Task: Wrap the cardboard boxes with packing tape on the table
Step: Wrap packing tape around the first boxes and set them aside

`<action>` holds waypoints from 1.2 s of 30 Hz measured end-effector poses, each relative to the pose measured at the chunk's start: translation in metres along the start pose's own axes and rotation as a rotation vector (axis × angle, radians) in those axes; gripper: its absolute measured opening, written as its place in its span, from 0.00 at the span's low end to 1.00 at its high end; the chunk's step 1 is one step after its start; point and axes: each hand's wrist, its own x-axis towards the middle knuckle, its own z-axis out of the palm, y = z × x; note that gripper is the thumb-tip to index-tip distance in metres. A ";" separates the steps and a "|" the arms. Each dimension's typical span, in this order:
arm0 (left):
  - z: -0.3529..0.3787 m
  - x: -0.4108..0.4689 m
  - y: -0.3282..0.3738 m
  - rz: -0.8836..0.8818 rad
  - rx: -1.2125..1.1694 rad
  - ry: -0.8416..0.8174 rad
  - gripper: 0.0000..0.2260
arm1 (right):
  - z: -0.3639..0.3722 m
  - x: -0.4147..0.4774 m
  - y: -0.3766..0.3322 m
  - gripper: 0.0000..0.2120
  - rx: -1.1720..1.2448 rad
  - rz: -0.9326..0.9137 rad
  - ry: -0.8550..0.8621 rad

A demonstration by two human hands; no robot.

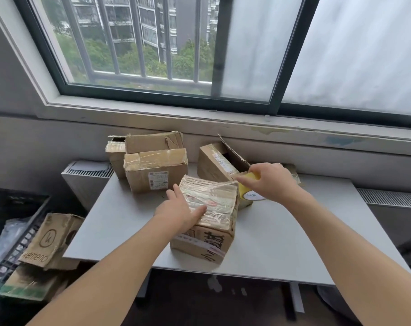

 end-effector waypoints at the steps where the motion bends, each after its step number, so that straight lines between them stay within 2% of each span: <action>1: -0.001 0.000 0.001 0.010 -0.002 -0.013 0.54 | -0.002 0.003 0.002 0.21 -0.029 -0.011 0.005; 5: -0.012 0.004 -0.009 0.121 0.011 -0.093 0.55 | -0.005 0.005 0.008 0.18 -0.046 -0.030 -0.018; 9: -0.041 0.025 -0.009 0.406 0.067 -0.024 0.59 | -0.002 0.005 0.015 0.16 -0.039 -0.039 -0.050; 12: -0.055 0.044 0.013 0.550 0.139 -0.103 0.62 | -0.001 0.004 0.019 0.16 -0.021 -0.024 -0.077; 15: -0.051 0.061 0.019 0.564 0.189 -0.174 0.63 | -0.001 0.002 0.028 0.20 -0.034 -0.001 -0.067; 22: -0.030 0.064 -0.015 0.552 0.039 -0.148 0.67 | 0.021 0.008 0.041 0.26 -0.227 0.036 -0.167; 27: -0.025 0.053 -0.016 0.486 0.047 -0.089 0.62 | 0.026 0.025 0.044 0.27 -0.251 0.031 -0.205; 31: -0.016 0.048 -0.028 0.469 0.126 -0.037 0.58 | 0.022 0.041 0.039 0.24 -0.362 -0.028 -0.186; 36: -0.026 0.052 -0.035 0.529 0.091 -0.110 0.58 | 0.008 0.059 0.037 0.17 -0.419 -0.104 -0.132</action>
